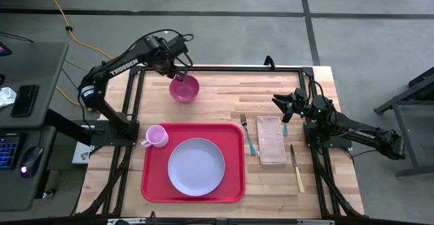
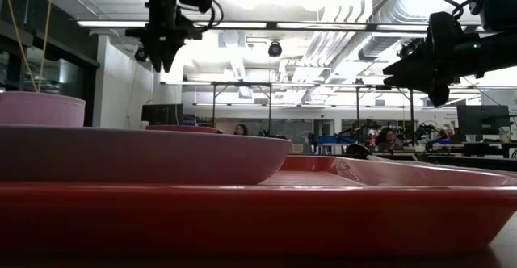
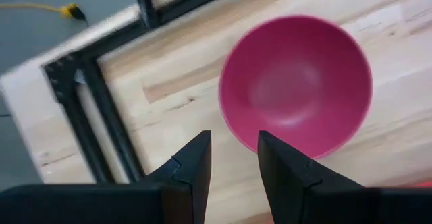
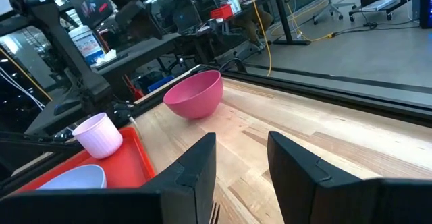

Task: Set up tray
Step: Put the pink bowl on the white plate on the red tray

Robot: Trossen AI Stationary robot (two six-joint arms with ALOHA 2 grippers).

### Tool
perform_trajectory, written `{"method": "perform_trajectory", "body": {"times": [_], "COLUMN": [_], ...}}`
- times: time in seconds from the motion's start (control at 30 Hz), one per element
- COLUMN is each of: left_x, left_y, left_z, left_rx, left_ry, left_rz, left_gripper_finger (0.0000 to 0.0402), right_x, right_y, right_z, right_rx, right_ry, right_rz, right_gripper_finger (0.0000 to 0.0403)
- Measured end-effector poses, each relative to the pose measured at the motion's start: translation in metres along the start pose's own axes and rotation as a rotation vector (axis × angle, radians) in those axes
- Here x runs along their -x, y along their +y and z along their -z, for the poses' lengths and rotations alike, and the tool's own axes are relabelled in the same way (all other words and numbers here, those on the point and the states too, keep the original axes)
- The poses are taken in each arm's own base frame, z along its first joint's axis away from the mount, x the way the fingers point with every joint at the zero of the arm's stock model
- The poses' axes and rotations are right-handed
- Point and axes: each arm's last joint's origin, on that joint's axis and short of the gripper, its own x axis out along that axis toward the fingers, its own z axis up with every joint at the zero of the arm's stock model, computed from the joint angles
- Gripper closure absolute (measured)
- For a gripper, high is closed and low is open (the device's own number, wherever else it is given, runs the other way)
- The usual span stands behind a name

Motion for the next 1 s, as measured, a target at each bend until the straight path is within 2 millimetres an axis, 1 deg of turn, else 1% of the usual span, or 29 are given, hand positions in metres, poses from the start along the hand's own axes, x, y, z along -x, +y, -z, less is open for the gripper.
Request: {"method": "perform_trajectory", "body": {"times": [0.23,0.47,0.63,0.83,1.0], "left_x": [-0.033,-0.062,-0.076,-0.089,-0.098], "left_y": [0.009,0.019,0.019,0.015,0.017], "left_z": [0.013,0.025,0.028,0.028,0.030], "left_rx": [0.033,0.088,0.097,0.113,0.147], "left_ry": [0.023,0.038,0.040,0.013,0.012], "left_rz": [0.068,0.148,0.171,0.245,0.245], "left_gripper_finger": [0.0250,0.0250,0.0250,0.0250,0.0250], "right_x": [0.000,0.000,0.000,0.000,0.000], "right_y": [0.000,-0.001,-0.001,-0.001,-0.001], "right_z": [0.000,0.001,0.001,0.001,0.002], "right_rx": [0.000,0.007,0.007,0.007,0.007], "right_ry": [0.000,0.013,0.013,0.014,0.017], "right_rz": [0.004,0.010,0.010,0.010,0.011], "right_gripper_finger": [0.0291,0.0291,0.0291,0.0291,0.0291]}}
